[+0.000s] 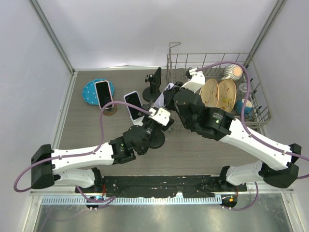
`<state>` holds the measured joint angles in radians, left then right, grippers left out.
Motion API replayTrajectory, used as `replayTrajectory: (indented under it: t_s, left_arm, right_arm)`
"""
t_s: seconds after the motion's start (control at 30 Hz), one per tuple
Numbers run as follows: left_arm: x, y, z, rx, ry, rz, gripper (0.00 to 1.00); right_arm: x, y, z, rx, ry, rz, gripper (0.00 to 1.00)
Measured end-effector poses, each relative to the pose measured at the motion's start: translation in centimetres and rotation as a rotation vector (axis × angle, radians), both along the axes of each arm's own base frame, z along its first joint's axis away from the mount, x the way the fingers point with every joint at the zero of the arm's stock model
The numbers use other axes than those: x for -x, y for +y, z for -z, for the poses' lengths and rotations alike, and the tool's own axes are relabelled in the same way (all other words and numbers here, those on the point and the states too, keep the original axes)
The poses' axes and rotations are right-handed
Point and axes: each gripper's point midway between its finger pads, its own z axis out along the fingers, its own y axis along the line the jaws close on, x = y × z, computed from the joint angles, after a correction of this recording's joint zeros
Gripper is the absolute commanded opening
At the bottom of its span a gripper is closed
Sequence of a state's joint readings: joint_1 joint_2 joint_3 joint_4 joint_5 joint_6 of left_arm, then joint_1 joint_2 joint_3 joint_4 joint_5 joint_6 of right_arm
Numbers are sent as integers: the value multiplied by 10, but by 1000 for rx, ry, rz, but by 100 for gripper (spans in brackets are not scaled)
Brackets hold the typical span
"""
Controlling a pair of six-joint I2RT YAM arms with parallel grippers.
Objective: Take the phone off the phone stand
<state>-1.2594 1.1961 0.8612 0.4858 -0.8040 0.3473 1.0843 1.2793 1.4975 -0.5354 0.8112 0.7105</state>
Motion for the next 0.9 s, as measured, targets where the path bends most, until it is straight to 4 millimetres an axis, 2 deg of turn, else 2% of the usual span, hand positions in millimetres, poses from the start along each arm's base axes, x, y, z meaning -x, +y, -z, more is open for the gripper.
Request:
replayTrajectory:
  t_s: [0.03, 0.13, 0.17, 0.23, 0.4, 0.5, 0.53, 0.6, 0.63, 0.73, 0.8, 0.9]
  left_arm:
    - [-1, -2, 1, -4, -3, -1, 75]
    - [-2, -5, 2, -18, -11, -3, 60]
    - [-3, -6, 2, -20, -13, -2, 51]
    - [-3, -7, 1, -20, -17, -2, 45]
    - [-3, -8, -1, -45, -29, -4, 15]
    - [-4, -7, 4, -93, -31, -11, 0]
    - [-4, -7, 6, -106, -28, -11, 0]
    - [-4, -6, 9, -126, -21, -11, 0]
    - [-3, -6, 11, -131, -17, -9, 0]
    - [0, -6, 13, -113, 20, 0, 0]
    - [2, 0, 14, -104, 49, -4, 0]
    - [5, 9, 6, -76, 84, -9, 0]
  right_arm:
    - [0, 0, 0, -6, -1, 1, 1]
    - [0, 0, 0, -19, -4, 5, 1]
    - [0, 0, 1, -24, -4, 6, 1]
    - [-1, 1, 5, -31, -1, 8, 1]
    - [-4, 1, 7, -59, -2, 27, 2]
    - [-6, 0, 12, -75, 5, 46, 15]
    - [-7, 0, 13, -92, 7, 50, 27]
    - [-6, 0, 16, -112, 10, 51, 39]
    - [-6, -1, 17, -114, 11, 49, 53]
    - [-4, -4, 20, -115, -1, 34, 74]
    - [-2, -5, 10, -151, -25, 19, 83]
    - [5, -12, -13, -223, -75, -7, 89]
